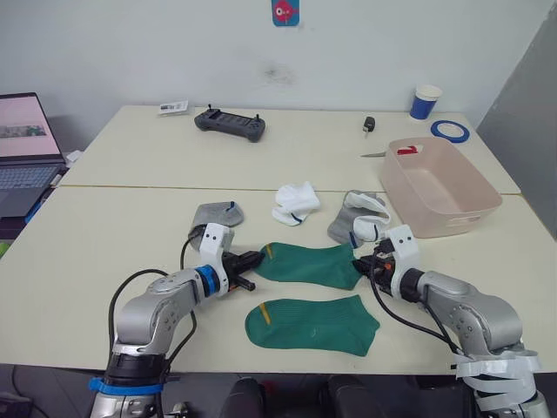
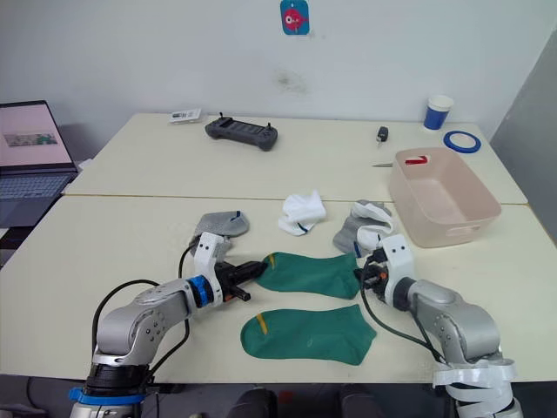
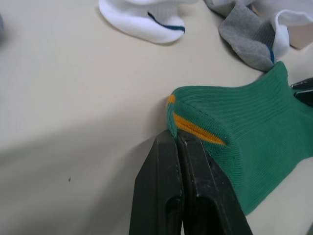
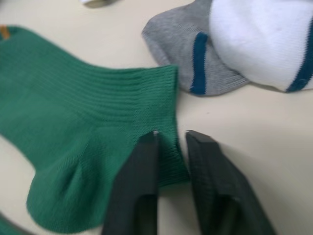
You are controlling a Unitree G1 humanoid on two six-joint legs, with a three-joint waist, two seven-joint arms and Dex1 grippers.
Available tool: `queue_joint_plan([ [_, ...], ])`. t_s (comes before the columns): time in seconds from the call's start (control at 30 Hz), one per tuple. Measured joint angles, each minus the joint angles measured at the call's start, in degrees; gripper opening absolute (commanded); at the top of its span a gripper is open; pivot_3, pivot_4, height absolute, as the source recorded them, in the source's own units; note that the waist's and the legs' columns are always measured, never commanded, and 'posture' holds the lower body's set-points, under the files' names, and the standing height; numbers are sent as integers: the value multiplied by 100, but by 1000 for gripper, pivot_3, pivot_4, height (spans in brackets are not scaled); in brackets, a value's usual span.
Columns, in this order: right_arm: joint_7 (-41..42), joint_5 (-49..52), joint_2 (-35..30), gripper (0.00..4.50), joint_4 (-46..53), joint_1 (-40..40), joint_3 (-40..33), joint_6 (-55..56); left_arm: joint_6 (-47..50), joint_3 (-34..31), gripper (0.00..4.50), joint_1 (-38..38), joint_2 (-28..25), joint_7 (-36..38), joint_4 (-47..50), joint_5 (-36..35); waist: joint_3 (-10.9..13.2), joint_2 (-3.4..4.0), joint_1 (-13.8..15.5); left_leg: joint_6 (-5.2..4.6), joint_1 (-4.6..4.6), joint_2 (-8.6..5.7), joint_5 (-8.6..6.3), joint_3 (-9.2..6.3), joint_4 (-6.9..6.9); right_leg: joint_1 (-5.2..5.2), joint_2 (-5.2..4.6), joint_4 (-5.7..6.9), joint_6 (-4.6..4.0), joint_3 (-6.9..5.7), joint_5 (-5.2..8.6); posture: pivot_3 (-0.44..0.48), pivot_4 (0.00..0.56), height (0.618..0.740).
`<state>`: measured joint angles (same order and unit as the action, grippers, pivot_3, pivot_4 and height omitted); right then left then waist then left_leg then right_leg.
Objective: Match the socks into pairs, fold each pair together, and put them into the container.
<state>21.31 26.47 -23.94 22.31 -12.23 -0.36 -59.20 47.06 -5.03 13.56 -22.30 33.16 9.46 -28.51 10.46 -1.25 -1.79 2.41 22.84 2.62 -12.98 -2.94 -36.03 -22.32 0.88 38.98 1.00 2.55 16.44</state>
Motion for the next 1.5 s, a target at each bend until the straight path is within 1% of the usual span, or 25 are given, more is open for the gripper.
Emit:
queue_joint_plan([
  [0.13,162,74,-2,32,272,15,51,122,191,-116,0,-170,-33,-11,377,-227,0,0,-12,0,1,2,0,0,1,-2,1,0,0,1,0,0,150,740],
  [0.27,262,201,-55,32,555,3,-80,227,592,-526,0,-240,-219,-64,938,-719,0,0,-7,0,1,2,0,-2,1,-1,1,0,0,-2,0,0,150,740],
  [0.37,315,324,-60,32,668,6,-201,237,762,-698,0,-321,-291,-155,1201,-943,1,0,-6,0,1,0,0,0,0,-1,0,-1,0,0,0,0,150,740],
  [0.57,399,710,-130,32,952,10,-543,192,1102,-1005,0,-337,-106,-522,1390,-1550,1,-1,-4,0,2,1,0,-1,0,-2,0,-2,0,-1,0,0,150,740],
  [0.67,504,1400,-357,32,1254,17,-1058,-188,1612,-1385,0,-329,-119,-652,1666,-2579,4,-2,-2,0,6,2,0,-2,0,-2,-1,-3,1,-1,1,0,150,740],
  [0.7,519,1665,-448,32,1366,17,-1250,-329,1771,-1522,0,-330,-150,-752,1736,-3009,5,-2,-2,0,6,2,0,-2,0,-2,-1,-4,1,-2,1,0,150,740],
  [0.73,545,2032,-576,32,1486,26,-1470,-547,1932,-1688,0,-391,-247,-919,1796,-3590,5,-2,0,0,6,4,-1,-4,1,-2,-1,-4,1,-2,2,0,150,740],
  [0.8,475,2782,-761,32,1679,184,-1952,-926,2140,-1947,0,-763,-596,-1299,1920,-4697,5,-3,-17,-1,3,9,-1,-5,5,-1,-2,-4,-4,6,6,0,150,740],
  [0.87,351,3354,-936,32,1771,435,-2240,-1172,2164,-2041,0,-1263,-901,-1607,2010,-5486,6,-2,-16,-2,2,9,-2,-9,9,-2,-7,-4,-14,13,13,0,150,740],
  [0.9,318,3583,-1038,32,1855,614,-2316,-1268,2162,-2051,0,-1571,-1021,-1736,2090,-5741,6,-3,-9,-1,1,9,-2,-13,10,-1,-10,-4,-24,12,19,0,150,740],
  [0.97,210,3862,-1178,32,2061,955,-2310,-1329,2089,-2014,0,-2048,-1076,-1970,2242,-5979,6,-2,0,-1,1,9,-2,-16,12,-1,-16,-4,-30,10,22,0,150,740],
  [1.03,142,3852,-1264,32,2263,1218,-2162,-1263,1947,-1895,0,-2368,-1068,-2077,2376,-5903,6,-3,5,1,-2,7,-2,-17,10,-1,-16,-4,-61,10,40,0,150,740],
  [1.13,139,3254,-1498,32,2431,1565,-1617,-894,1670,-1587,0,-2651,-1042,-2061,2536,-5389,6,-3,8,6,-4,-2,-2,-12,7,0,-23,-5,-65,16,42,0,150,740],
  [1.2,228,2799,-1688,32,2431,1764,-1275,-590,1484,-1362,0,-2793,-997,-1994,2607,-5075,6,-3,9,8,-3,-9,-4,-4,7,0,-46,-10,-65,17,42,0,150,740],
  [1.33,395,1875,-1874,32,2235,2083,-553,91,1106,-955,0,-3057,-998,-1842,2539,-4186,7,-5,12,19,3,-7,-10,-2,10,-2,-48,-25,-64,15,42,0,150,740],
  [1.5,586,1167,-1886,32,1885,2249,-168,712,723,-704,0,-3167,-999,-1589,2388,-3450,7,-5,13,20,6,-4,-11,-3,19,-6,-41,-26,-64,13,46,0,150,740],
])
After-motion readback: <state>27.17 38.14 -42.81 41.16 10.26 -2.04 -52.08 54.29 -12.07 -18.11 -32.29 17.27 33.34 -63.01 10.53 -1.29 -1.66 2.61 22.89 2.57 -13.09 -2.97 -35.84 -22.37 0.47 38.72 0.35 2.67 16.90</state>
